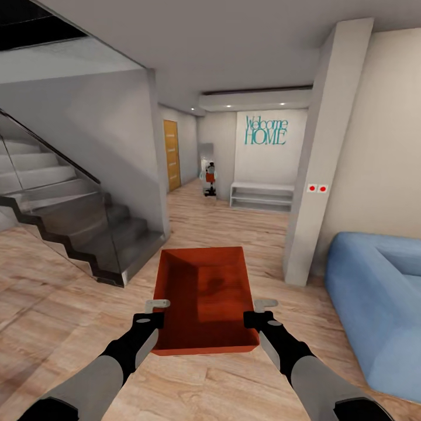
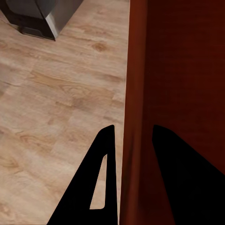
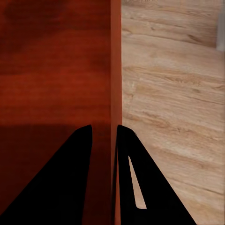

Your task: Move the two storage containers from the living room to the garage. In the garage, place one container on the floor and stack the other container on top of it (either order is fine).

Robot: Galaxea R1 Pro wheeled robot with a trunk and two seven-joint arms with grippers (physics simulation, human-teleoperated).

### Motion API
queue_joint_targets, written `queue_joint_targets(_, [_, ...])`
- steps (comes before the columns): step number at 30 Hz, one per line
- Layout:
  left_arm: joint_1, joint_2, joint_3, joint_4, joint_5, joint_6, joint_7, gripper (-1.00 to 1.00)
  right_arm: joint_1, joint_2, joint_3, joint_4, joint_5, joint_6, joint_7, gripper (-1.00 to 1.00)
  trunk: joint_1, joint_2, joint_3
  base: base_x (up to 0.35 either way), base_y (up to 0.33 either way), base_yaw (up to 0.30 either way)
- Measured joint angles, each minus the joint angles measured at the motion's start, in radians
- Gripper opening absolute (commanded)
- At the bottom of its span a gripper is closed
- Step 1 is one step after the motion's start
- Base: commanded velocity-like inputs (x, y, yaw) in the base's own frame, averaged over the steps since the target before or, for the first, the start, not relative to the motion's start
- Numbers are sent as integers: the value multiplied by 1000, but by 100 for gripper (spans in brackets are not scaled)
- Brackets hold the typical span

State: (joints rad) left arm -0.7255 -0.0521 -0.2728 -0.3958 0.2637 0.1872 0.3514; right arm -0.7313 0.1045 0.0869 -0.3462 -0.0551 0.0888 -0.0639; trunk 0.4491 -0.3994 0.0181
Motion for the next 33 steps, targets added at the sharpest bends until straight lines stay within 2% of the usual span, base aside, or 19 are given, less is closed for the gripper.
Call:
queue_joint_targets(18, [0,1,-3,-1,3,0,0,-100,0,1,-1,0,1,0,-1,-100,0,0,8,321,76,-48])
queue_joint_targets(27, [0,1,-3,-1,3,0,0,-100,0,0,0,-1,1,1,-1,-100,0,0,8,321,76,-203])
queue_joint_targets(33, [0,1,-1,-1,1,0,0,-100,0,0,1,0,0,0,-1,-100,0,0,8,321,76,-54])
